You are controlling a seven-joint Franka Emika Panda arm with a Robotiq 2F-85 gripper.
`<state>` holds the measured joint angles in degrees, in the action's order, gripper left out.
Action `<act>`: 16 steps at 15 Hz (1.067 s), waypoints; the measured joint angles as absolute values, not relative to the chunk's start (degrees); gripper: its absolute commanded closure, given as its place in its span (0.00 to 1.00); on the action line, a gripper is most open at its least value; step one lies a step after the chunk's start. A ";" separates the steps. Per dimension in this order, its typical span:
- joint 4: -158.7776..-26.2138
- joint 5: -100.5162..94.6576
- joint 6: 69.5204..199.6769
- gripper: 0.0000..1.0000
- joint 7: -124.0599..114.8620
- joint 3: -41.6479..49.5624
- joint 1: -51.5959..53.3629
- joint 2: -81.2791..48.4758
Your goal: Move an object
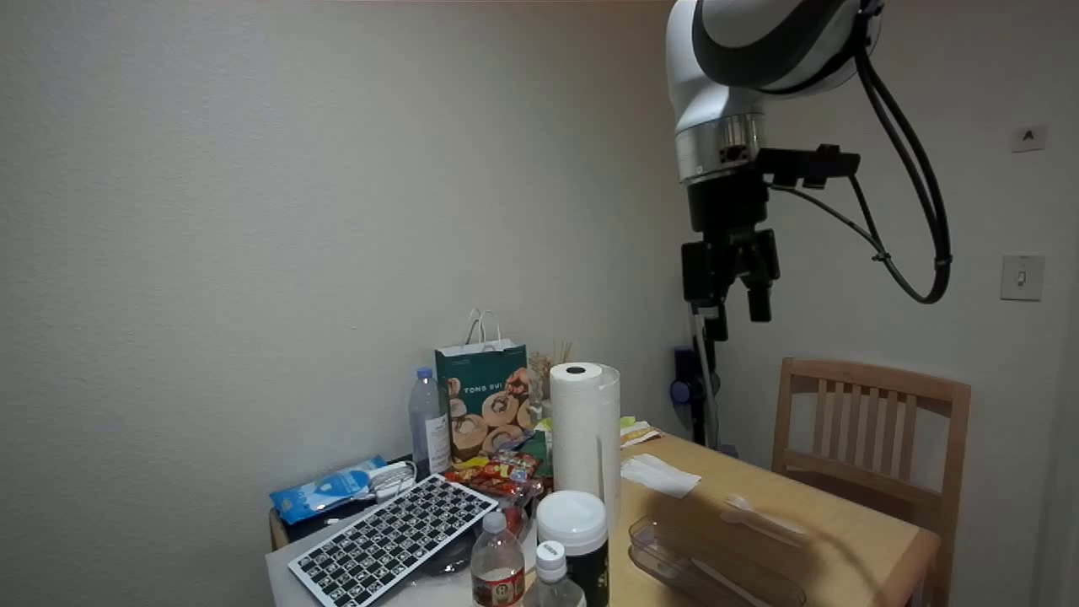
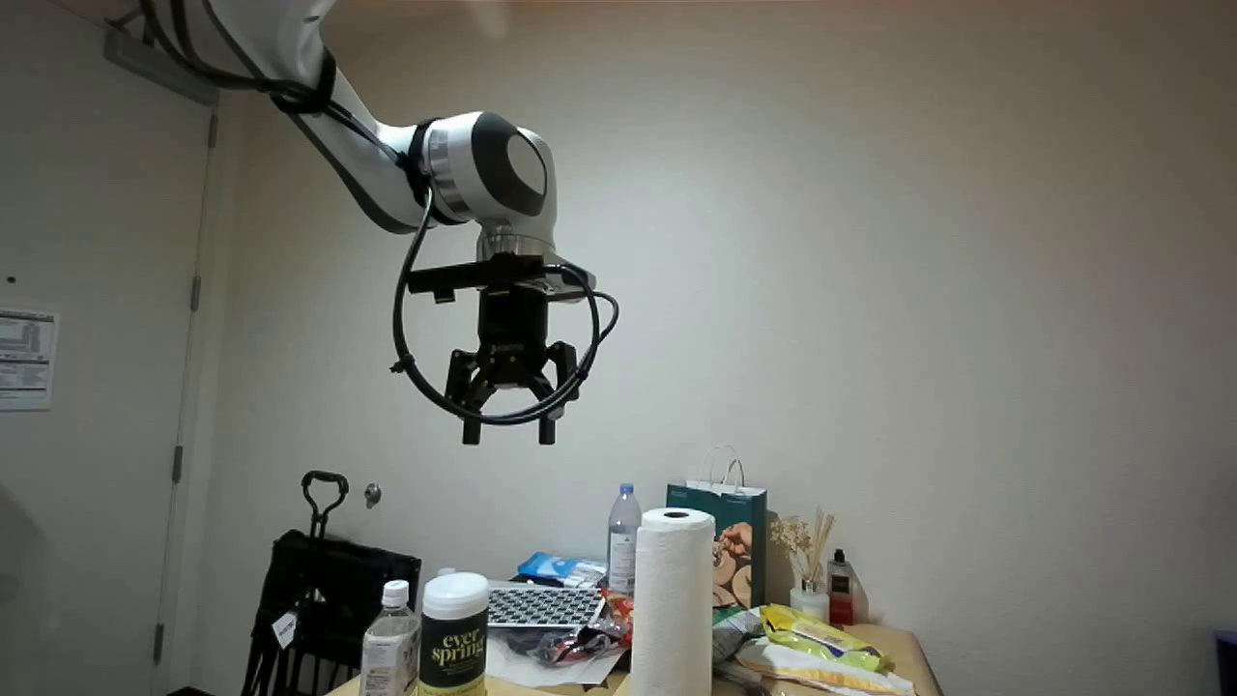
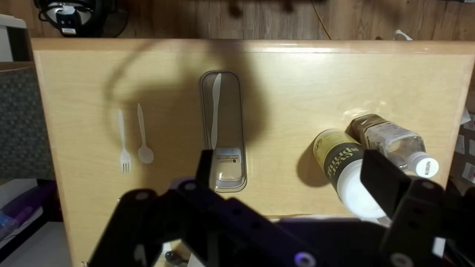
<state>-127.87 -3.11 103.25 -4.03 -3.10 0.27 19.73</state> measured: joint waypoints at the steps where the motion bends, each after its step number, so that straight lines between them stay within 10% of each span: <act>1: -127.87 -3.11 103.25 0.00 -4.03 -3.10 0.27 19.73; 16: -134.96 -4.29 105.24 0.00 -3.93 2.07 -1.31 17.24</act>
<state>-134.96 -4.29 105.24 -3.93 2.07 -1.31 17.24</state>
